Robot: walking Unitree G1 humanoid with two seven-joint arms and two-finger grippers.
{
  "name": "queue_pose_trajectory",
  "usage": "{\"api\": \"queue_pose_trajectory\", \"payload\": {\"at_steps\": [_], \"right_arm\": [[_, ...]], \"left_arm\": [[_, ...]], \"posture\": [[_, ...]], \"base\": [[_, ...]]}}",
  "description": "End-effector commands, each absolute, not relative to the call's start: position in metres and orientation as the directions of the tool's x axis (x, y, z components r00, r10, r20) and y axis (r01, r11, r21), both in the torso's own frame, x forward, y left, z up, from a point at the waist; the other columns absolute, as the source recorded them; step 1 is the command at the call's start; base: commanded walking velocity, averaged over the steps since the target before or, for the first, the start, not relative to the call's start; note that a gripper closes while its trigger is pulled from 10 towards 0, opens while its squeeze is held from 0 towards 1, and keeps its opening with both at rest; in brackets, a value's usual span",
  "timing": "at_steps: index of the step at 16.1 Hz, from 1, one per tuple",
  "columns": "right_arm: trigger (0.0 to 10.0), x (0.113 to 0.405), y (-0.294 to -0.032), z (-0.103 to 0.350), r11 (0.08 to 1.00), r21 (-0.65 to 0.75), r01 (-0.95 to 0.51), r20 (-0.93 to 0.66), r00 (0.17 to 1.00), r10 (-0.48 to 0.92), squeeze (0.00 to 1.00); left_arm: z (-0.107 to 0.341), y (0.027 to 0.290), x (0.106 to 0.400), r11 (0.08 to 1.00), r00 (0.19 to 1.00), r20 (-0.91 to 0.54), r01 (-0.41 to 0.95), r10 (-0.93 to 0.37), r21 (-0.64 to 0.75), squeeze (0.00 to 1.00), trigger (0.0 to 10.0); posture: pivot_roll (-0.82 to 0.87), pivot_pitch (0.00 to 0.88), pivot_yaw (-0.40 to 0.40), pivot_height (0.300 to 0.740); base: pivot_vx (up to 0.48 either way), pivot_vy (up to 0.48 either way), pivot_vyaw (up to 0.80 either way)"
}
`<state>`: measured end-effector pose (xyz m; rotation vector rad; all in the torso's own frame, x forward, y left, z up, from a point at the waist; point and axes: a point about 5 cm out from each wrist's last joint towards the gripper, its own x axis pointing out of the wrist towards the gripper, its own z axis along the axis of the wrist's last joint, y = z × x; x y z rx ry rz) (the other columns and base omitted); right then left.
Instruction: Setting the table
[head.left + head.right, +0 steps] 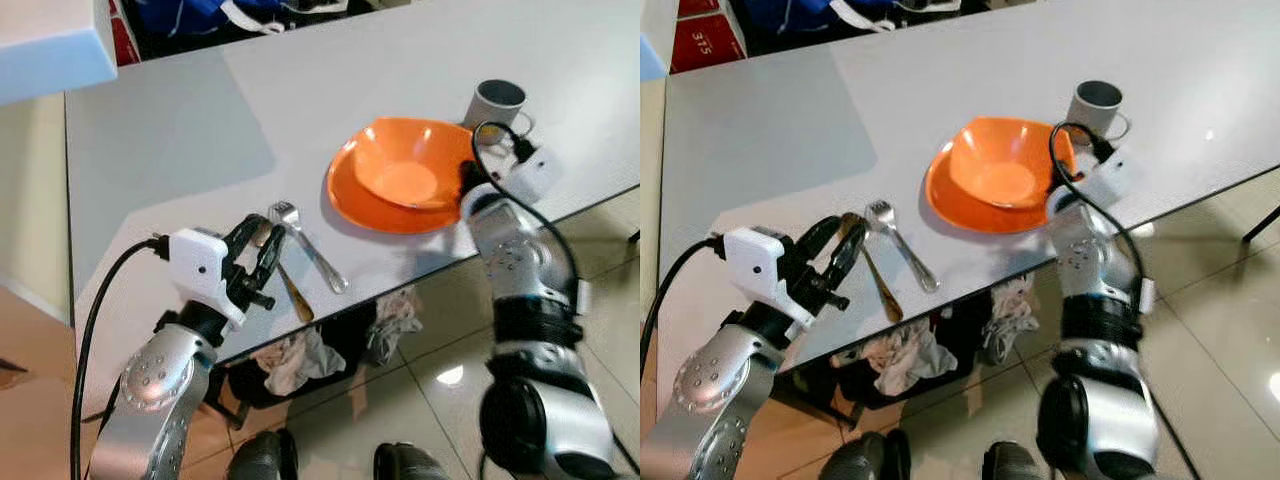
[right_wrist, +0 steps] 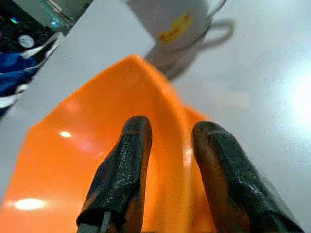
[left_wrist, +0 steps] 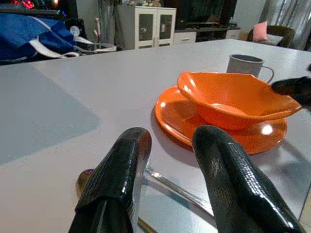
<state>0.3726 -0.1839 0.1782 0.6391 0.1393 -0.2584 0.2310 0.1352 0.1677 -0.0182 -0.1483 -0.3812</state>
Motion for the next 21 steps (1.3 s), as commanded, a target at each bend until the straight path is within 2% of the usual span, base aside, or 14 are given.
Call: {"api": "queue_pose_trajectory", "payload": {"at_steps": [1, 3, 6, 7, 8, 9, 10, 11, 12, 14, 17, 19, 21], "right_arm": [[10.0, 0.367, -0.186, 0.175, 0.819, 0.489, 0.302, -0.243, 0.948, -0.205, 1.00], [10.0, 0.363, -0.186, 0.173, 0.824, 0.489, 0.286, -0.250, 0.951, -0.182, 1.00], [10.0, 0.356, -0.197, 0.202, 0.888, 0.405, 0.219, -0.062, 0.975, -0.212, 1.00], [10.0, 0.353, -0.197, 0.217, 0.926, 0.334, 0.179, 0.034, 0.979, -0.202, 1.00], [10.0, 0.346, -0.178, 0.237, 0.980, 0.199, 0.009, 0.194, 0.980, -0.048, 0.00], [10.0, 0.346, -0.178, 0.237, 0.980, 0.199, 0.009, 0.194, 0.980, -0.048, 0.00], [10.0, 0.339, -0.149, 0.235, 0.973, 0.141, -0.185, 0.231, 0.961, 0.149, 0.00], [10.0, 0.330, -0.117, 0.223, 0.909, 0.125, -0.398, 0.224, 0.904, 0.365, 0.00], [10.0, 0.322, -0.096, 0.211, 0.849, 0.102, -0.519, 0.200, 0.846, 0.494, 0.00], [10.0, 0.317, -0.083, 0.194, 0.820, 0.044, -0.571, 0.157, 0.814, 0.559, 0.00], [10.0, 0.316, -0.079, 0.197, 0.787, 0.071, -0.613, 0.198, 0.781, 0.592, 0.00], [10.0, 0.315, -0.075, 0.201, 0.762, 0.069, -0.644, 0.242, 0.752, 0.614, 0.00], [10.0, 0.317, -0.076, 0.200, 0.776, 0.047, -0.629, 0.234, 0.762, 0.604, 0.00]], "left_arm": [[0.170, 0.137, 0.232, 0.933, 0.921, 0.149, 0.359, -0.360, 0.034, 0.00, 10.0], [0.170, 0.136, 0.234, 0.932, 0.920, 0.153, 0.359, -0.362, 0.044, 0.00, 10.0], [0.173, 0.141, 0.238, 0.947, 0.932, 0.173, 0.317, -0.320, 0.045, 0.00, 10.0], [0.173, 0.145, 0.240, 0.958, 0.941, 0.180, 0.285, -0.287, 0.036, 0.00, 10.0], [0.170, 0.154, 0.243, 0.974, 0.957, 0.186, 0.226, -0.223, 0.007, 0.00, 10.0], [0.170, 0.154, 0.243, 0.974, 0.957, 0.186, 0.226, -0.223, 0.007, 0.00, 10.0], [0.167, 0.160, 0.244, 0.981, 0.964, 0.194, 0.193, -0.183, -0.035, 0.00, 10.0], [0.164, 0.166, 0.245, 0.987, 0.971, 0.194, 0.151, -0.137, -0.057, 0.00, 10.0], [0.160, 0.170, 0.245, 0.991, 0.976, 0.187, 0.125, -0.112, -0.057, 0.00, 10.0], [0.158, 0.169, 0.243, 0.991, 0.977, 0.193, 0.109, -0.091, -0.081, 0.00, 10.0], [0.154, 0.167, 0.240, 0.990, 0.977, 0.196, 0.105, -0.085, -0.094, 0.00, 10.0], [0.153, 0.166, 0.241, 0.988, 0.974, 0.204, 0.117, -0.095, -0.099, 0.00, 10.0], [0.154, 0.165, 0.243, 0.987, 0.971, 0.214, 0.127, -0.104, -0.097, 0.00, 10.0]], "posture": [[-0.09, 0.203, 0.037, 0.740], [-0.09, 0.197, 0.036, 0.740], [-0.10, 0.185, 0.039, 0.740], [-0.10, 0.177, 0.043, 0.740], [-0.11, 0.163, 0.044, 0.740], [-0.11, 0.163, 0.044, 0.740], [-0.11, 0.144, 0.037, 0.740], [-0.10, 0.135, 0.026, 0.740], [-0.10, 0.130, 0.020, 0.740], [-0.08, 0.122, 0.005, 0.740], [-0.08, 0.114, 0.002, 0.740], [-0.08, 0.104, 0.004, 0.740], [-0.08, 0.089, 0.005, 0.740]], "base": [[0.000, 0.000, 0.00], [0.000, 0.000, 0.00], [0.000, 0.000, 0.00], [0.000, 0.000, 0.00], [0.000, 0.000, 0.00], [0.000, 0.000, 0.00], [0.000, -0.424, 0.00], [0.000, -0.428, 0.00], [0.000, -0.428, 0.00], [0.000, -0.428, 0.40], [0.000, -0.429, 0.79], [0.000, -0.431, 0.00], [0.000, -0.428, 0.79]]}}
